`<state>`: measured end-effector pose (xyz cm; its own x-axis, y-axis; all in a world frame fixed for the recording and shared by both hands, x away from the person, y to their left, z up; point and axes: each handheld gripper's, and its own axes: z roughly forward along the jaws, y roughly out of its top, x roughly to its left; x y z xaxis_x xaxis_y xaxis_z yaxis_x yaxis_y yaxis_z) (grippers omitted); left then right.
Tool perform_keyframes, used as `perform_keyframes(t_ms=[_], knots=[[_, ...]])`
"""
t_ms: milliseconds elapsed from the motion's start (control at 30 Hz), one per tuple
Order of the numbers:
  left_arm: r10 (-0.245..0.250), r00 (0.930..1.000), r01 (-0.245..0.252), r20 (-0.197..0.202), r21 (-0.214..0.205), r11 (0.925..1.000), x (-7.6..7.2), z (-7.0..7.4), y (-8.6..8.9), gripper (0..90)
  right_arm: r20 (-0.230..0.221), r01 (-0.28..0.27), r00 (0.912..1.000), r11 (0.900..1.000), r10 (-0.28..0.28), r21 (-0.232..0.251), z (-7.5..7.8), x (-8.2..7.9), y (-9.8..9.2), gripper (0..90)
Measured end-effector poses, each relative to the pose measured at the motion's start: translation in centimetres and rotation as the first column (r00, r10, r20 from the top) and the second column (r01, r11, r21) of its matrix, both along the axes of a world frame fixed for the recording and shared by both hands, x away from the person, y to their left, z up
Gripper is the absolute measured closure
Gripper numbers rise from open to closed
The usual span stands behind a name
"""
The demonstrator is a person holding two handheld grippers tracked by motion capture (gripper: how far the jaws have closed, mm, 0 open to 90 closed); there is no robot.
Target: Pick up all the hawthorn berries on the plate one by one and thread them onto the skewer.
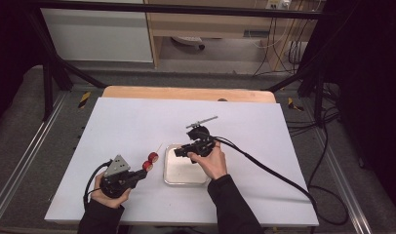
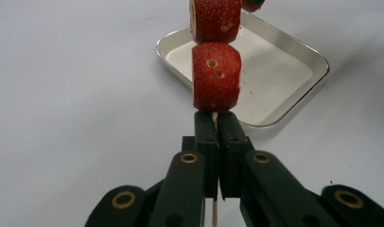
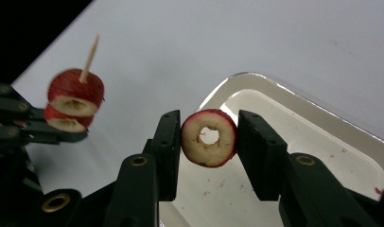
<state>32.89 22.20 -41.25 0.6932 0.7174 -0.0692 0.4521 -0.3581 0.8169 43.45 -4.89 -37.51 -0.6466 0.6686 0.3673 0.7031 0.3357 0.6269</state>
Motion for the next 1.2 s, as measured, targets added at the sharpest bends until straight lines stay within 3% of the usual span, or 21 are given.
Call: perform_keyframes(t_ms=[167, 300, 400, 500, 667, 867, 1000, 1067, 1167, 1200], knots=[[-0.005, 1.0000, 0.005, 0.000, 0.003, 1.0000, -0.1, 0.0, -0.3, 88.2, 0.031, 0.046, 0.9982, 0.9901, -0.051, 0.132, -0.7, -1.1, -1.4, 61.7], [-0.003, 1.0000, 0.003, 0.001, -0.007, 1.0000, -0.3, 0.1, -0.5, 88.2, 0.040, 0.075, 0.9953, 0.9662, -0.088, 0.246, -1.2, -1.9, -2.1, 61.7], [0.003, 1.0000, -0.003, 0.002, -0.022, 0.9998, -0.4, 0.3, -0.7, 88.2, 0.046, 0.111, 0.9901, 0.9396, -0.133, 0.324, -1.6, -2.5, -2.6, 61.7], [0.008, 1.0000, -0.008, 0.001, -0.031, 0.9995, -0.5, 0.3, -0.8, 88.2, 0.048, 0.147, 0.9824, 0.9052, -0.180, 0.399, -2.1, -2.9, -3.1, 61.7], [0.014, 0.9999, -0.014, -0.003, -0.045, 0.9989, -0.7, 0.3, -1.2, 88.2, 0.063, 0.180, 0.9695, 0.8620, -0.237, 0.474, -2.8, -3.3, -3.4, 61.7], [0.021, 0.9997, -0.022, -0.011, -0.063, 0.9978, -0.9, 0.3, -1.7, 88.2, 0.087, 0.207, 0.9482, 0.8015, -0.305, 0.561, -3.1, -3.9, -3.2, 61.7], [0.016, 0.9998, -0.017, -0.011, -0.075, 0.9970, -1.2, 0.4, -2.1, 88.1, 0.107, 0.212, 0.9309, 0.7538, -0.349, 0.622, -3.1, -4.2, -3.0, 61.7], [0.017, 0.9997, -0.018, -0.015, -0.082, 0.9965, -1.3, 0.5, -2.4, 88.2, 0.106, 0.207, 0.9310, 0.7429, -0.349, 0.637, -3.1, -4.3, -3.0, 61.7], [0.013, 0.9997, -0.014, -0.021, -0.087, 0.9961, -1.5, 0.5, -2.7, 88.2, 0.131, 0.198, 0.9227, 0.7362, -0.363, 0.647, -3.2, -4.4, -2.9, 61.7], [0.014, 0.9997, -0.016, -0.022, -0.091, 0.9958, -1.5, 0.5, -2.8, 88.2, 0.132, 0.199, 0.9195, 0.7280, -0.370, 0.656, -3.2, -4.5, -2.9, 61.7]])
